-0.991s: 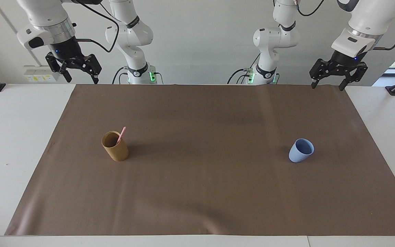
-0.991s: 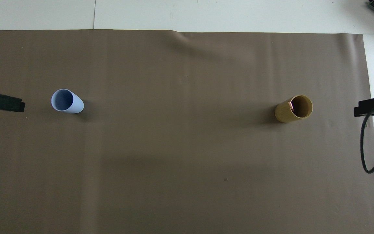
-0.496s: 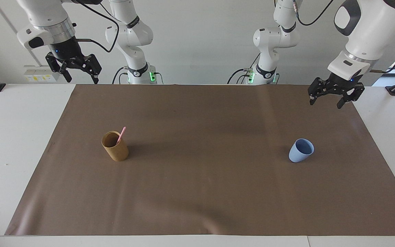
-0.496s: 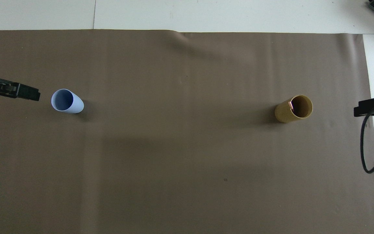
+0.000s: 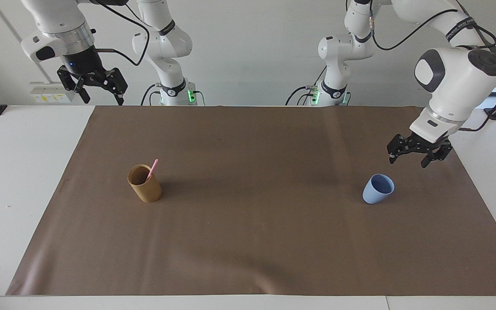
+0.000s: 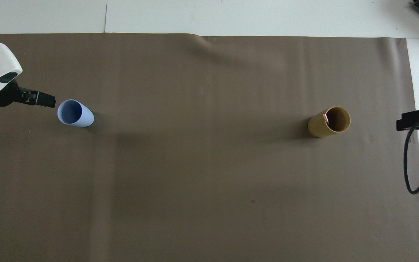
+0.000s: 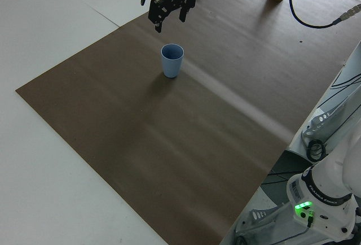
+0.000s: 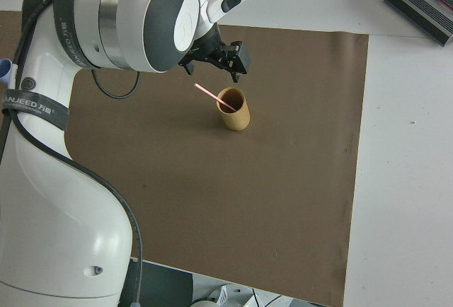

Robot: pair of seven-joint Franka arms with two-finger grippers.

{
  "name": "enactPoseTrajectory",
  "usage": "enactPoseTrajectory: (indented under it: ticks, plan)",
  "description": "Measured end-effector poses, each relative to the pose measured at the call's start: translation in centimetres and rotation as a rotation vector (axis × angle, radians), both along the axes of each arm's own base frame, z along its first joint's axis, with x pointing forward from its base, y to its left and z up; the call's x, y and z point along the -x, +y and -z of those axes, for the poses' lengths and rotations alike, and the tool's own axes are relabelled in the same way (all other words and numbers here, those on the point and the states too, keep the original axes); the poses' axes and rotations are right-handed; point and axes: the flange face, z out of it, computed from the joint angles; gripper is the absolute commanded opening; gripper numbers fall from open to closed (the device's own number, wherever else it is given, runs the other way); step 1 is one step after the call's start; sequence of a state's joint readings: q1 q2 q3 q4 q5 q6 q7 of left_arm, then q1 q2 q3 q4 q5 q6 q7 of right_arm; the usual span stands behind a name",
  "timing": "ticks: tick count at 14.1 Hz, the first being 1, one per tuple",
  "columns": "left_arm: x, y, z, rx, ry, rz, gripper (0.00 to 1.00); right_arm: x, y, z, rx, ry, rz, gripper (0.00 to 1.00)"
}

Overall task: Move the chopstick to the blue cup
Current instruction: 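Reach the left gripper to the blue cup and grasp its rim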

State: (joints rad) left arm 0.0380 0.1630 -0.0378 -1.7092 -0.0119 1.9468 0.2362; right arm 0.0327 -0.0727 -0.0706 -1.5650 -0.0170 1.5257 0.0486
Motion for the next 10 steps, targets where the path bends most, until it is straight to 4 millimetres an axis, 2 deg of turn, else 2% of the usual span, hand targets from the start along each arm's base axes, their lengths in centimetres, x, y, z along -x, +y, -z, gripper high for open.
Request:
enactPoseTrajectory:
  ticks: [2,6,7,9,10]
  plan:
    - [-0.9,0.8,2.3,0.004,0.005,0.004,1.00,0.0,0.0,0.0,0.000,0.000,0.000,1.00]
    - [-1.8,0.7,7.0,0.013,-0.009,0.001,1.00,0.0,0.0,0.0,0.000,0.003,0.000,1.00]
    - [-1.8,0.8,7.7,0.025,-0.011,-0.008,0.96,0.1,0.0,0.1,0.000,0.012,0.001,1.00]
    - [-1.6,1.1,9.1,0.047,-0.001,-0.027,0.76,0.2,-0.1,0.2,-0.001,0.017,0.003,1.00]
    - [-1.4,1.2,9.7,0.050,0.004,-0.032,0.70,0.2,-0.1,0.2,-0.001,0.018,0.003,1.00]
